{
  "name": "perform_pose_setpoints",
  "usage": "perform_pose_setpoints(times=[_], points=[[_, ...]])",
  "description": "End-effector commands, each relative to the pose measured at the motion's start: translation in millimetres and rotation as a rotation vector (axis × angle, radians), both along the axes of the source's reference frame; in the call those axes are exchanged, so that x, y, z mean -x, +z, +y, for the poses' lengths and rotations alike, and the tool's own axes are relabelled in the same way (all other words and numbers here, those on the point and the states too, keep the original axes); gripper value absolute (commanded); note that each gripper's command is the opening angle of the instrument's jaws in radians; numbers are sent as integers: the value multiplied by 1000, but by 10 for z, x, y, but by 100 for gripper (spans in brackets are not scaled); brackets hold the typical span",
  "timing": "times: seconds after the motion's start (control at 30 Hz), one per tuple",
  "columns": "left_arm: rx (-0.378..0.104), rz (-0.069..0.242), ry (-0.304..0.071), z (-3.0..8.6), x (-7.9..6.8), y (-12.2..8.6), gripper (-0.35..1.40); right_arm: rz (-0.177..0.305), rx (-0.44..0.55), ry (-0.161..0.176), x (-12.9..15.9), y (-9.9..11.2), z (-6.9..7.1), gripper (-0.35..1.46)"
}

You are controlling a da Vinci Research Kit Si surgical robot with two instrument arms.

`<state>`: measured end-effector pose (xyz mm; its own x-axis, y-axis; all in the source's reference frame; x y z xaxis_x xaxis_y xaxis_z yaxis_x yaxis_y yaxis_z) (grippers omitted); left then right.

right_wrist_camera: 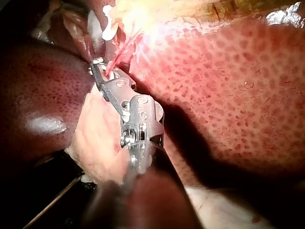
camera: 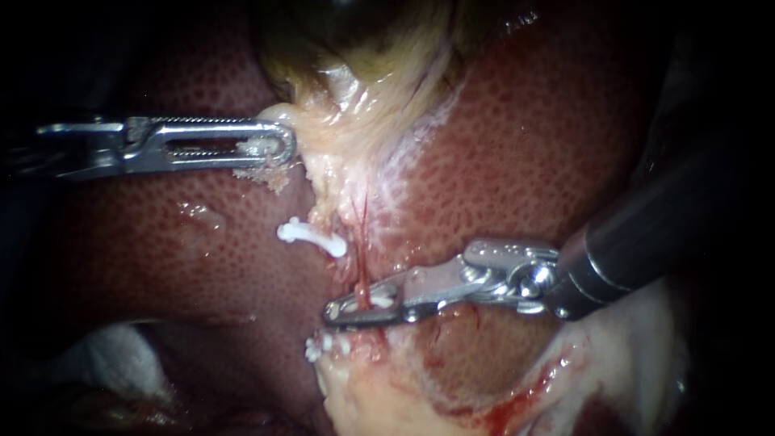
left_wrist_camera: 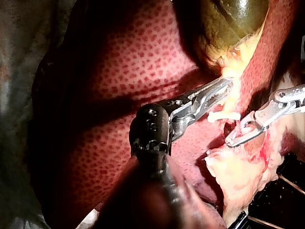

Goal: Clipping second clip right tube

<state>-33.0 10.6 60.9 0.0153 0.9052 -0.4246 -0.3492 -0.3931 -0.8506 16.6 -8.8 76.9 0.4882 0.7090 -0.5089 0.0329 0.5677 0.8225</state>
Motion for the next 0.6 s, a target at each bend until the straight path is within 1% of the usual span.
perform_pose_setpoints(times=[0.03, 0.6], points=[[0, 0, 0, 0, 0, 0, -35, -3, -11, 2, 0, 0, 0, -35], [0, 0, 0, 0, 0, 2, -35, -11, -25, 2, 6, -1, -1, -35]])
